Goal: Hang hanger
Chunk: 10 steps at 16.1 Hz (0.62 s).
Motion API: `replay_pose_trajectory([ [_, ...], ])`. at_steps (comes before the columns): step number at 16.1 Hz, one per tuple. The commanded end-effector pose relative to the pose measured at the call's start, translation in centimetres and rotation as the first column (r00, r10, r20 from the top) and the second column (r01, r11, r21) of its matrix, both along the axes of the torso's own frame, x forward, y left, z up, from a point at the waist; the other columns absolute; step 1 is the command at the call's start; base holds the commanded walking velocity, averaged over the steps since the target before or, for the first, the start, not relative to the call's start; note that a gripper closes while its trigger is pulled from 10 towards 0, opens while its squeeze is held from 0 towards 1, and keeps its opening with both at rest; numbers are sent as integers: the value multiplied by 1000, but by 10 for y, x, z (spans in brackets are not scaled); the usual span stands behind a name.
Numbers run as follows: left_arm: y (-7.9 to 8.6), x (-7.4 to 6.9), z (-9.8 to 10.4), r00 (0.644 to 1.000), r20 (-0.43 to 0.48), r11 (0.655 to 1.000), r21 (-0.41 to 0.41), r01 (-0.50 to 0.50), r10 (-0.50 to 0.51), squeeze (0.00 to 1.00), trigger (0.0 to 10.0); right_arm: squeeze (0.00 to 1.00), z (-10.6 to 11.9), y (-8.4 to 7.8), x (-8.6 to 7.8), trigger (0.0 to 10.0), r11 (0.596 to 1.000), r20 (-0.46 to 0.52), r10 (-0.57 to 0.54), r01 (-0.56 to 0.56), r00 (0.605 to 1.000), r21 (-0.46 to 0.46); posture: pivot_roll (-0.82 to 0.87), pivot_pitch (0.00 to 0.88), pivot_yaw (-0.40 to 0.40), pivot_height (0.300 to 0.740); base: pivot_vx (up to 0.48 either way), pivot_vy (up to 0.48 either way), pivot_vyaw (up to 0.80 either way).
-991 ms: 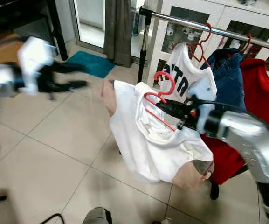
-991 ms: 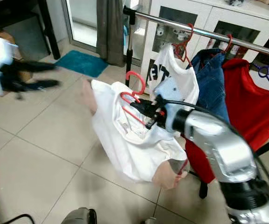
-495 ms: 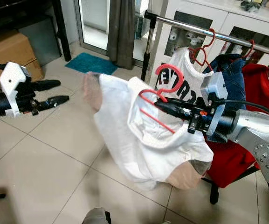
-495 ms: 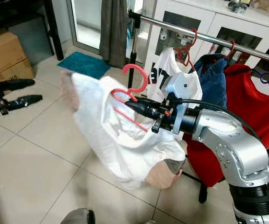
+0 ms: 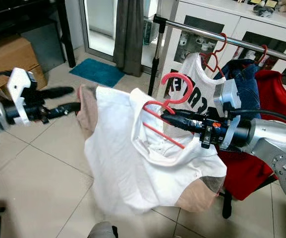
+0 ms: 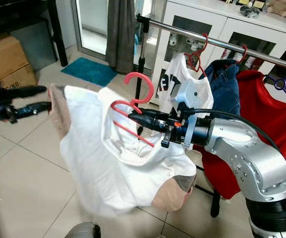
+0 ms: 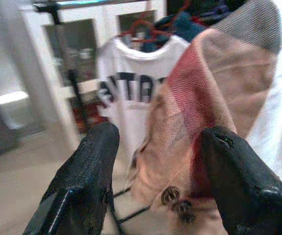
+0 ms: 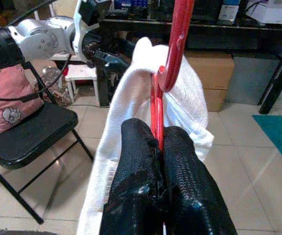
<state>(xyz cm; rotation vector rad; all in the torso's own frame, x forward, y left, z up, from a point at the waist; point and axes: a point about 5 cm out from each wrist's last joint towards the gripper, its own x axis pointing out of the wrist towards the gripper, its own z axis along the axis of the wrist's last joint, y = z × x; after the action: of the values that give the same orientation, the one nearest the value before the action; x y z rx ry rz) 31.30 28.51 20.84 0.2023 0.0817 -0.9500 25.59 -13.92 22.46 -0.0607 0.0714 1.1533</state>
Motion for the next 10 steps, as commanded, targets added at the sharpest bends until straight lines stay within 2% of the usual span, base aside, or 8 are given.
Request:
replay_pose_trajectory([
  [1,-6,0,8,999,-1,999,-23,46,-46,0,10000,0,5,-3,-2,10000,1000,15,0,0,1000,-4,44,9,-67,740,0,0,0],
  [4,5,-6,14,998,-26,997,-68,46,-48,0,10000,0,2,-4,-2,10000,1000,1,1,-1,1000,-15,51,12,-73,740,0,0,0],
  [8,13,-18,17,991,-91,991,-97,91,-99,0,10000,0,-2,-3,-1,10000,999,-7,2,-2,1000,-34,55,14,-73,740,0,0,0],
  [10,10,-14,8,993,-90,997,-38,67,-71,0,10000,0,-1,-1,-1,10000,1000,-5,13,-14,1000,-26,60,15,-78,740,0,0,0],
])
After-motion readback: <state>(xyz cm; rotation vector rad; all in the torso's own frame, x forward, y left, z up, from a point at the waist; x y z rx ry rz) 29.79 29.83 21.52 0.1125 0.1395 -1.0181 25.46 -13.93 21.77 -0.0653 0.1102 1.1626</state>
